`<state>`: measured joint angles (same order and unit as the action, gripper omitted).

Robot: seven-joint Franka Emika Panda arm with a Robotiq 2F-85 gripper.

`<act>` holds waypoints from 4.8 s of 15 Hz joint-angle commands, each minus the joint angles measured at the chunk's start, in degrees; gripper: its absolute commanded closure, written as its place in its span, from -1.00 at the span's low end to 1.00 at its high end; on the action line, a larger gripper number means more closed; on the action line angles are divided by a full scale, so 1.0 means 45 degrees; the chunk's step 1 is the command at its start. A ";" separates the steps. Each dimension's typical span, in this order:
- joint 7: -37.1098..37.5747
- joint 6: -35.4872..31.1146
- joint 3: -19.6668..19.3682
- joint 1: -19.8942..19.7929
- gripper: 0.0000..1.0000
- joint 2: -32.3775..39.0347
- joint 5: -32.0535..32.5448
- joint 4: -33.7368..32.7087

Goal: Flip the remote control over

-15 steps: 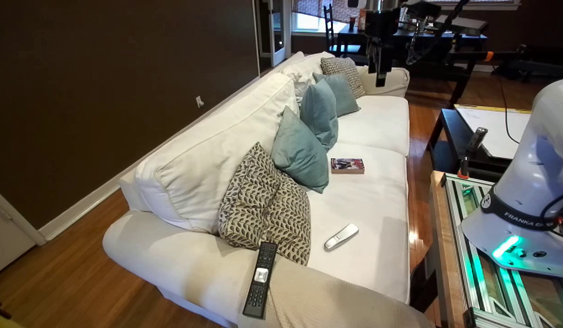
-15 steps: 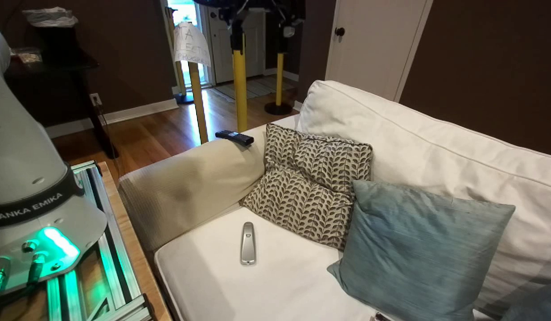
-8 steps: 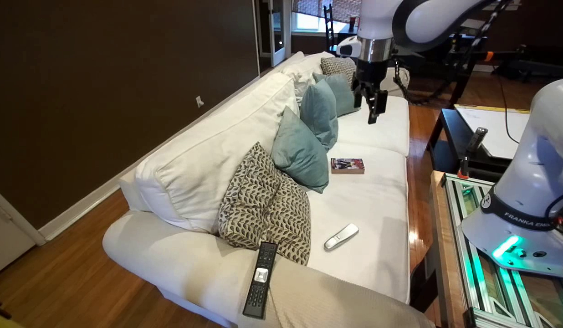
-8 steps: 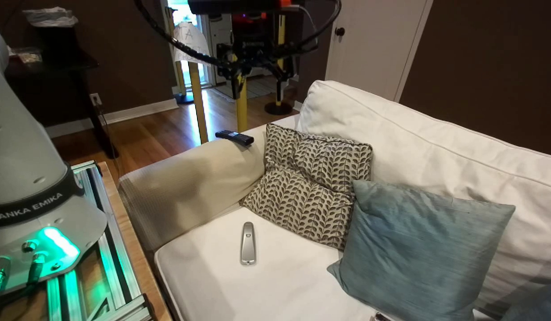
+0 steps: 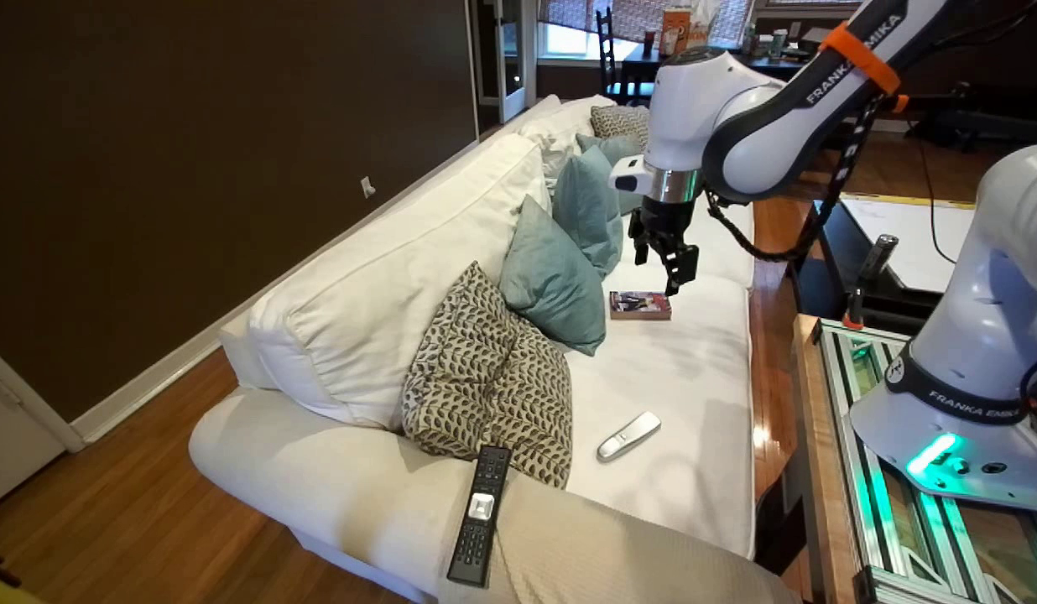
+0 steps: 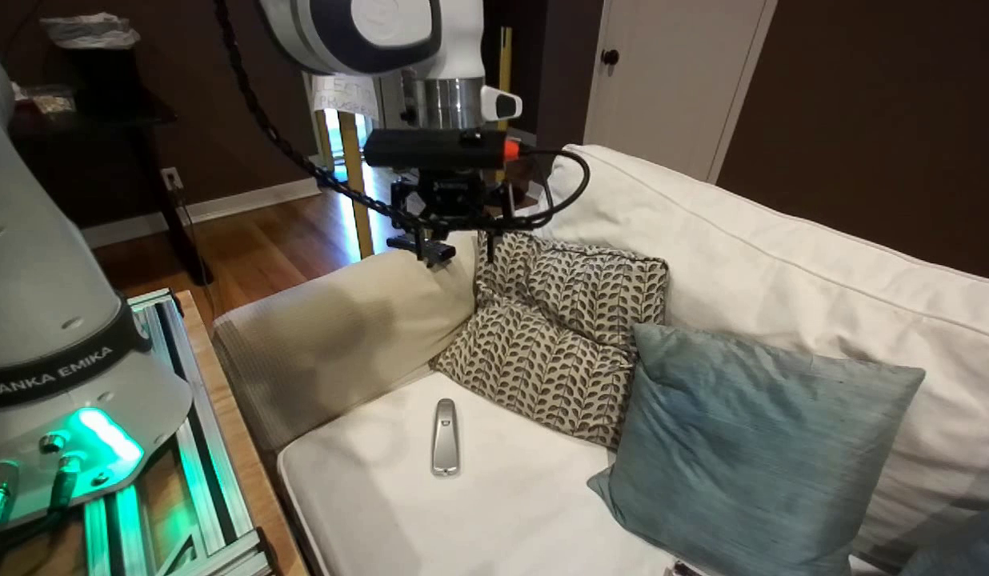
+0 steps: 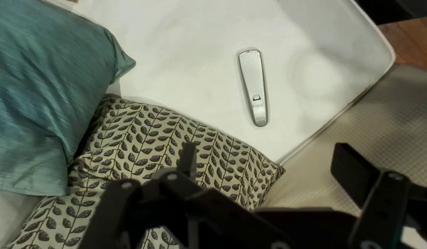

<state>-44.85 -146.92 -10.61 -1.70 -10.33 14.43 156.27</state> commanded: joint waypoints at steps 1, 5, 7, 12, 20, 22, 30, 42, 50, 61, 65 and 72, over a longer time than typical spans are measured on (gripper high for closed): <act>-0.0083 -0.0133 0.0236 -0.0242 -1.00 0.0323 -0.0067 -0.0044; -0.0077 -0.0132 0.0271 -0.0244 -1.00 0.0208 -0.0064 -0.0105; -0.0077 -0.0132 0.0267 -0.0243 -1.00 0.0157 -0.0064 -0.0103; -0.0467 -0.0480 0.0104 -0.0351 -1.00 0.0785 0.0050 -0.0115; -0.1556 -0.3256 0.0677 -0.0348 -1.00 0.3564 0.0065 0.0268; -0.1193 -0.4114 0.1005 -0.0321 -1.00 0.4732 0.0458 -0.0069; -0.0487 -0.4681 0.2124 0.0081 -1.00 0.8913 0.0853 -0.2357; -0.0307 -0.4850 0.2539 -0.0120 -1.00 1.0883 0.0847 -0.3575; 0.1350 -0.8138 0.1343 0.1194 -1.00 1.3942 0.0901 -0.4563; 0.2456 -0.8472 0.1249 0.1000 -0.92 1.6538 0.1155 -0.7321; 0.2634 -0.8255 0.1325 0.1024 -0.46 1.7204 0.1219 -0.8229; 0.3005 -0.8365 0.1131 0.1210 0.50 1.6762 0.1307 -0.7685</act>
<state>-33.87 -185.40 -5.15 3.75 66.43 18.24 120.33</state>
